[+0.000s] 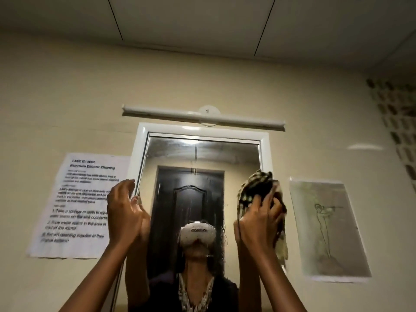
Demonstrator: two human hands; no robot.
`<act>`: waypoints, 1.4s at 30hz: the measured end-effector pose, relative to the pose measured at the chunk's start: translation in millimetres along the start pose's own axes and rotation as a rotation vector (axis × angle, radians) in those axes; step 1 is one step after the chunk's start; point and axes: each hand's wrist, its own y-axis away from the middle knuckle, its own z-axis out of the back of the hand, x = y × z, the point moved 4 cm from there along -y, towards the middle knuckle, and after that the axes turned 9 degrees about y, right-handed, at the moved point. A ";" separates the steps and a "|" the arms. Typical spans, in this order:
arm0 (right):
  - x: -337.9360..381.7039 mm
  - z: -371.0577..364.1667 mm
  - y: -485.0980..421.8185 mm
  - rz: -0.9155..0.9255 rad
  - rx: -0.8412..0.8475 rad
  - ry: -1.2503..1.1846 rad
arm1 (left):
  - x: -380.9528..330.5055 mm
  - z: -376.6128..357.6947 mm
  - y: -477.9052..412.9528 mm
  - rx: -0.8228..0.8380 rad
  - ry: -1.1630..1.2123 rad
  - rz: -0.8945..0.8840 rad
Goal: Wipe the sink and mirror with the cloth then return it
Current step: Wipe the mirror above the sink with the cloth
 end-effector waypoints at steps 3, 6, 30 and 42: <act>9.1 -7.3 -31.1 -0.001 -0.067 0.050 | 11.8 0.8 -2.3 -0.009 0.122 0.018; 16.0 -7.6 -77.1 -0.050 -0.093 -0.015 | 20.1 4.1 -1.4 -0.047 0.233 0.045; 291.3 -30.4 -39.5 0.774 0.123 -0.119 | 26.5 15.2 3.1 -0.141 0.357 -0.090; 60.3 -19.3 -81.7 -0.098 0.022 -0.052 | 25.7 9.7 2.9 -0.012 0.405 0.093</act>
